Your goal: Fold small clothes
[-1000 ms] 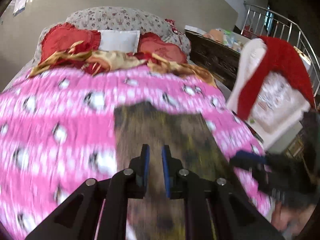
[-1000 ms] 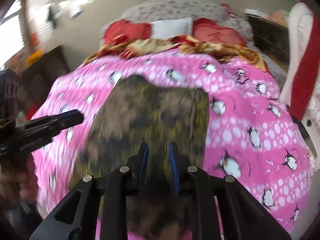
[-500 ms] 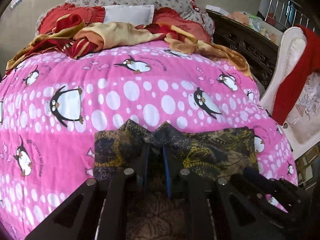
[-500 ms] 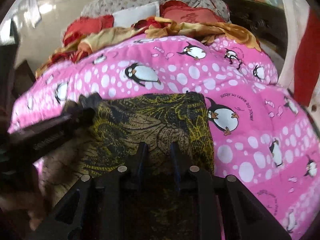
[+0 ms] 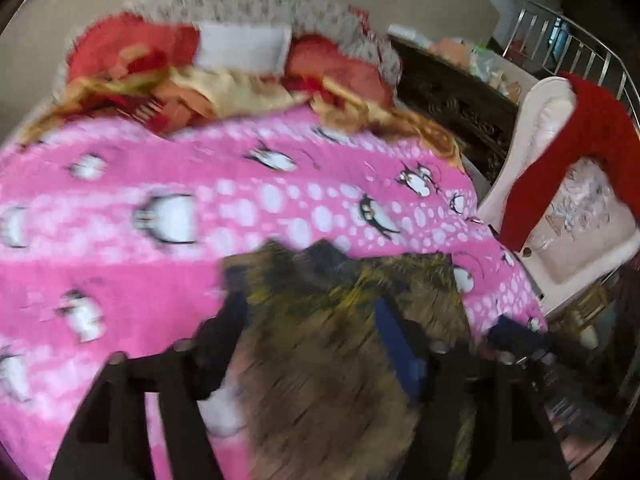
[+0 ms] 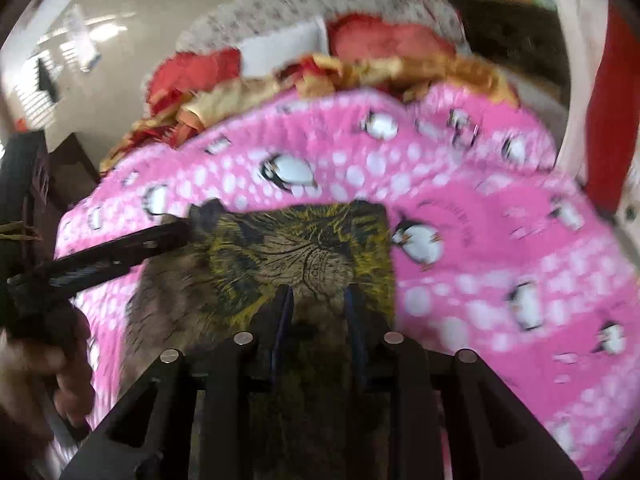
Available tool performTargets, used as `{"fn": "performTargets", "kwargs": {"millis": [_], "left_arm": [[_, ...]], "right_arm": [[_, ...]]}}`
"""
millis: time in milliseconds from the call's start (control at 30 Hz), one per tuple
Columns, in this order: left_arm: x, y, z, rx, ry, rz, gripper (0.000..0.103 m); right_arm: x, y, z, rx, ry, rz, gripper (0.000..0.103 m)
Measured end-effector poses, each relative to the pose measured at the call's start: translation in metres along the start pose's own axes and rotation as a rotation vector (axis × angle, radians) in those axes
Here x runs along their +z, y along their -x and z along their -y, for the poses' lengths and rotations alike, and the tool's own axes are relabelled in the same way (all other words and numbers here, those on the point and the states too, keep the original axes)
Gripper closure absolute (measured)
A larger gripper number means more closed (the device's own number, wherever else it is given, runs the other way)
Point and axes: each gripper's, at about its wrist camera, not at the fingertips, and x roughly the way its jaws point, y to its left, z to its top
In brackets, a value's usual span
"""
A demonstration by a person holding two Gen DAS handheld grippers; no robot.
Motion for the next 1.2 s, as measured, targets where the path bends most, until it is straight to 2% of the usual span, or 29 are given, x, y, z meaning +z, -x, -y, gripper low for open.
{"fn": "performTargets", "kwargs": {"millis": [33, 100, 200, 233, 267, 300, 367, 467, 500, 600, 667, 700, 733, 767, 800, 900, 1000, 1067, 1100, 1133, 1167, 1200], "left_arm": [[-0.011, 0.011, -0.003, 0.0, -0.013, -0.005, 0.033], [-0.035, 0.027, -0.004, -0.064, -0.006, -0.023, 0.038], [-0.069, 0.038, 0.012, -0.104, -0.052, -0.027, 0.043], [-0.075, 0.034, 0.017, -0.108, -0.064, -0.045, 0.046], [-0.084, 0.022, 0.022, -0.115, -0.073, -0.099, 0.053], [-0.092, 0.012, 0.025, -0.105, -0.085, -0.14, 0.054], [-0.097, 0.008, 0.03, -0.081, -0.13, -0.117, 0.053], [-0.088, 0.019, 0.023, -0.116, -0.091, -0.12, 0.053], [-0.086, 0.025, 0.018, -0.117, -0.077, -0.1, 0.05], [-0.083, 0.036, -0.012, -0.101, 0.007, -0.031, 0.019], [-0.085, 0.023, -0.031, -0.133, 0.084, -0.085, 0.019], [-0.086, 0.013, -0.035, -0.173, 0.104, -0.129, 0.019], [-0.089, 0.0, -0.036, -0.243, 0.128, -0.195, 0.014], [-0.089, -0.003, -0.034, -0.281, 0.13, -0.172, 0.009], [-0.086, -0.007, -0.033, -0.319, 0.136, -0.181, 0.005], [-0.079, -0.016, -0.029, -0.438, 0.205, -0.227, 0.005], [-0.074, -0.015, -0.019, -0.534, 0.196, -0.26, 0.005], [-0.069, -0.012, -0.021, -0.495, 0.172, -0.241, 0.013], [-0.068, -0.013, -0.026, -0.464, 0.19, -0.233, 0.021], [-0.068, -0.017, -0.03, -0.414, 0.21, -0.239, 0.032], [-0.069, -0.018, -0.029, -0.393, 0.204, -0.245, 0.037], [-0.072, -0.017, -0.025, -0.356, 0.179, -0.243, 0.042]], "right_arm": [[-0.003, 0.011, -0.002, 0.009, 0.022, 0.01, 0.085], [-0.017, 0.028, -0.015, 0.042, 0.083, 0.012, 0.084], [-0.044, 0.025, -0.043, 0.075, 0.232, -0.038, 0.084], [-0.051, 0.02, -0.048, 0.055, 0.268, -0.051, 0.084], [-0.06, 0.007, -0.047, -0.012, 0.288, -0.08, 0.084], [-0.065, 0.001, -0.042, -0.027, 0.268, -0.082, 0.084], [-0.067, 0.001, -0.032, 0.002, 0.214, -0.054, 0.083], [-0.06, 0.01, -0.036, -0.01, 0.229, -0.081, 0.083], [-0.059, 0.016, -0.035, -0.009, 0.226, -0.078, 0.083], [-0.062, 0.048, -0.025, 0.035, 0.181, -0.016, 0.081], [-0.068, 0.062, -0.014, 0.061, 0.138, 0.002, 0.08], [-0.072, 0.067, -0.006, 0.063, 0.108, 0.01, 0.08], [-0.075, 0.069, 0.0, 0.066, 0.084, 0.013, 0.08], [-0.078, 0.071, 0.003, 0.07, 0.068, 0.015, 0.08], [-0.08, 0.072, 0.006, 0.072, 0.059, 0.017, 0.08], [-0.087, 0.071, 0.013, 0.068, 0.04, 0.006, 0.08], [-0.089, 0.069, 0.021, 0.081, 0.019, 0.008, 0.08], [-0.086, 0.07, 0.029, 0.106, -0.006, 0.027, 0.08], [-0.083, 0.069, 0.035, 0.128, -0.027, 0.036, 0.079], [-0.082, 0.067, 0.038, 0.144, -0.04, 0.036, 0.072], [-0.079, 0.061, 0.043, 0.17, -0.058, 0.029, 0.063], [-0.077, 0.053, 0.049, 0.207, -0.081, 0.009, 0.06]]}}
